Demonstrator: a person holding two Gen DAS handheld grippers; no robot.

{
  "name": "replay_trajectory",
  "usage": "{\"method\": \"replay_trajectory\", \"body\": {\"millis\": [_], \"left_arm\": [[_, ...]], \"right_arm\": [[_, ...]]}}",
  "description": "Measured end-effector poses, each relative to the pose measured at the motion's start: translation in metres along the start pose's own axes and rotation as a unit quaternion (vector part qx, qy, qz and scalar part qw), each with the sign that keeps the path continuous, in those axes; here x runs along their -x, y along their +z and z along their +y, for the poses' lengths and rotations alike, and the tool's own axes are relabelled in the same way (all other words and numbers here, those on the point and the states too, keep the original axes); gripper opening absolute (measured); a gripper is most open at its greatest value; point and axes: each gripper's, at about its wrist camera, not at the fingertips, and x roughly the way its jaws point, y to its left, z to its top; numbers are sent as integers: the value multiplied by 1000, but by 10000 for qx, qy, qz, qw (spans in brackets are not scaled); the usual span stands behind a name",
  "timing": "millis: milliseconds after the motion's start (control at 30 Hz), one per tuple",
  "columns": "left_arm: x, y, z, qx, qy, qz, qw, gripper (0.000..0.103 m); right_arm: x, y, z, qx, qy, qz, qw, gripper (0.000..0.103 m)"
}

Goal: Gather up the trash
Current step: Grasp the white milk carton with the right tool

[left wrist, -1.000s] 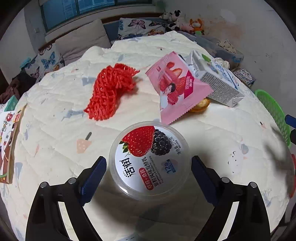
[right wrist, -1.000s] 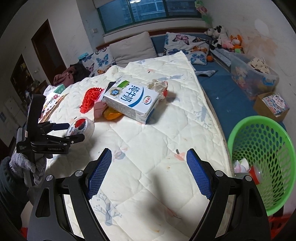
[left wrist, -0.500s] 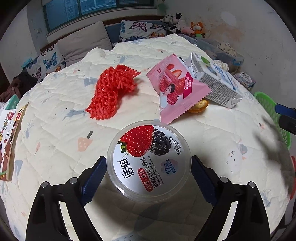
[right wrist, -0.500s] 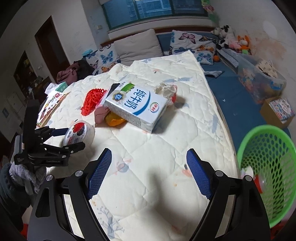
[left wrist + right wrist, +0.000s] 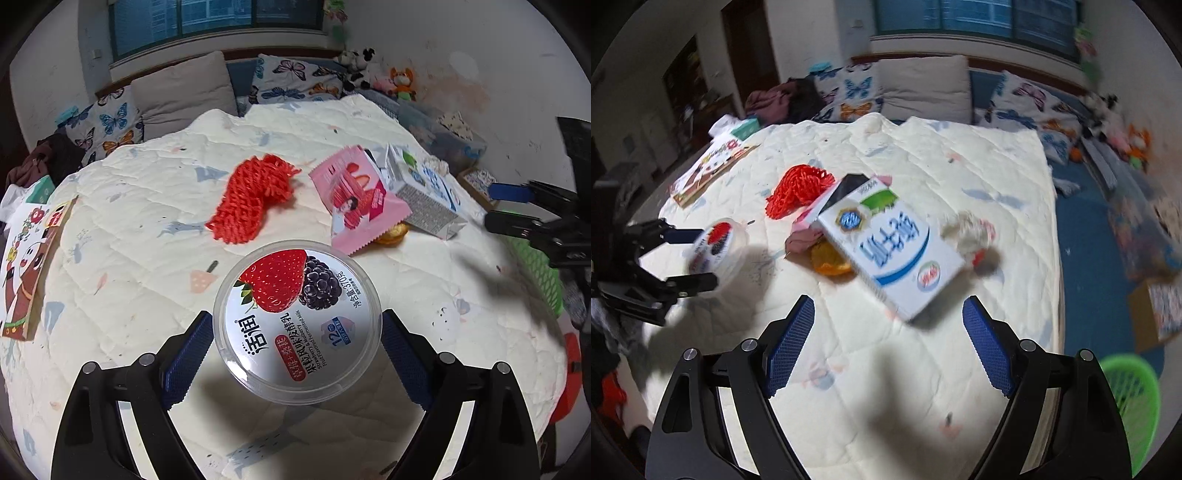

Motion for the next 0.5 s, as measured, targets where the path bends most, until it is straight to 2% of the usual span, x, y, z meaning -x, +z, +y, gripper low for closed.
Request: {"method": "replay_trajectory", "body": {"millis": [200,500], "left_arm": [[9,0,9,186,43,-93,9998,87],[11,-3,18,459,-3,-93,9989,87]], "right_arm": [[-22,23,5,894,251,199,9955,81],[-60,43,14,1973,230,463,9790,81]]}}
